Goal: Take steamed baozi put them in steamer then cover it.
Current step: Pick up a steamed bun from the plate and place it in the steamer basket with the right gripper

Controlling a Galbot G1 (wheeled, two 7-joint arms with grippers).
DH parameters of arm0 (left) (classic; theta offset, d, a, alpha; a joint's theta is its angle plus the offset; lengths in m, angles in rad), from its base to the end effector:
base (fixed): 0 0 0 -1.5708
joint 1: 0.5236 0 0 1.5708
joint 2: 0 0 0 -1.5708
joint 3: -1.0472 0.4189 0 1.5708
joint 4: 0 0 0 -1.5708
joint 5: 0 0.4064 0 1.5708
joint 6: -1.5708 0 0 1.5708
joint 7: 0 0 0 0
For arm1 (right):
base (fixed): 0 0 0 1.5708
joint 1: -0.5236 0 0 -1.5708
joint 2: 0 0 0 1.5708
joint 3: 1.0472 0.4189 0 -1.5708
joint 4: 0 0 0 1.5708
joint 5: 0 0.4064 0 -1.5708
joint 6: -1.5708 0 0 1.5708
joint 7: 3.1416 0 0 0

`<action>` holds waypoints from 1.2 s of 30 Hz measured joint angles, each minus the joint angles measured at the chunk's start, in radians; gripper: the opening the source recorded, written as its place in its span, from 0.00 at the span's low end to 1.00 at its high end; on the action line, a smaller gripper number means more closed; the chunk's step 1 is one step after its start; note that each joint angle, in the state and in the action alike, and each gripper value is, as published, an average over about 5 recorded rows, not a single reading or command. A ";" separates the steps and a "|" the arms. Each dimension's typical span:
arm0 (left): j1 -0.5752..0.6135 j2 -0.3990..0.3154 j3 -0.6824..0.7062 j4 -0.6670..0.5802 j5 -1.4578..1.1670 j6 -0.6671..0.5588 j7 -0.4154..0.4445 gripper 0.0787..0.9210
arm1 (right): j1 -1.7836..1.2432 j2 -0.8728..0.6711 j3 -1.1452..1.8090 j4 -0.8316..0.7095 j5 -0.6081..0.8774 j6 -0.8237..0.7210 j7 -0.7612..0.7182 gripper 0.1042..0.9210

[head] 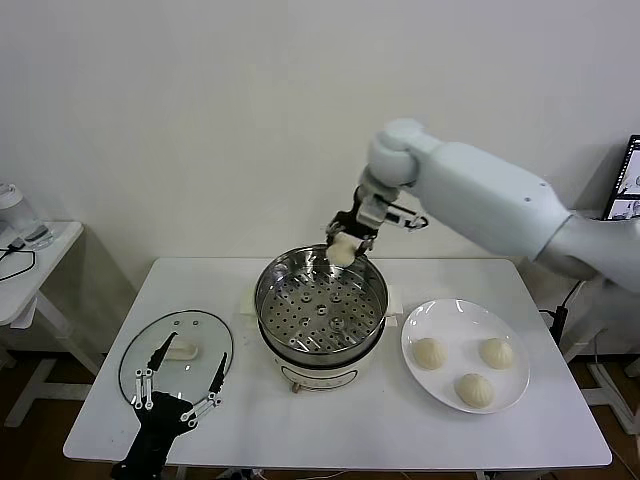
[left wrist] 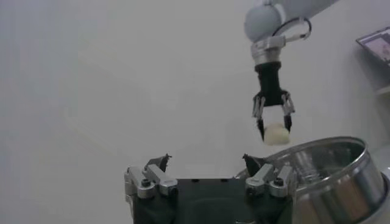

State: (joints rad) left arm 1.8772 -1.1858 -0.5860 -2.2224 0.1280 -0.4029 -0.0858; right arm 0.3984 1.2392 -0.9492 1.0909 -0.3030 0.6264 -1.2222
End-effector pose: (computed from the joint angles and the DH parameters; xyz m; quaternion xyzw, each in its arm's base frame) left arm 0.1053 0.0834 -0.3407 0.1127 0.9664 0.1918 0.1285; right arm 0.6893 0.1418 -0.0512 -0.6424 0.1392 -0.7533 0.0229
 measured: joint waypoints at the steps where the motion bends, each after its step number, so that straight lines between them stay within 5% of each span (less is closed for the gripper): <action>1: 0.000 0.000 0.000 0.000 0.000 0.000 0.000 0.88 | -0.007 0.009 0.001 -0.008 -0.010 0.005 0.000 0.66; 18: 0.003 0.002 -0.012 -0.003 -0.001 -0.011 -0.005 0.88 | -0.102 0.154 0.045 -0.178 -0.159 0.084 0.014 0.67; 25: 0.004 0.002 -0.015 -0.003 -0.002 -0.014 -0.006 0.88 | -0.113 0.176 0.053 -0.204 -0.184 0.107 0.023 0.84; 36: 0.001 0.001 -0.015 -0.004 -0.003 -0.011 -0.006 0.88 | -0.050 0.074 0.036 -0.102 -0.030 0.012 -0.017 0.88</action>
State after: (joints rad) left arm 1.8784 -1.1852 -0.6007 -2.2259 0.1252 -0.4141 -0.0919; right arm 0.3480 1.3133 -0.9130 0.9889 -0.3325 0.6388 -1.2388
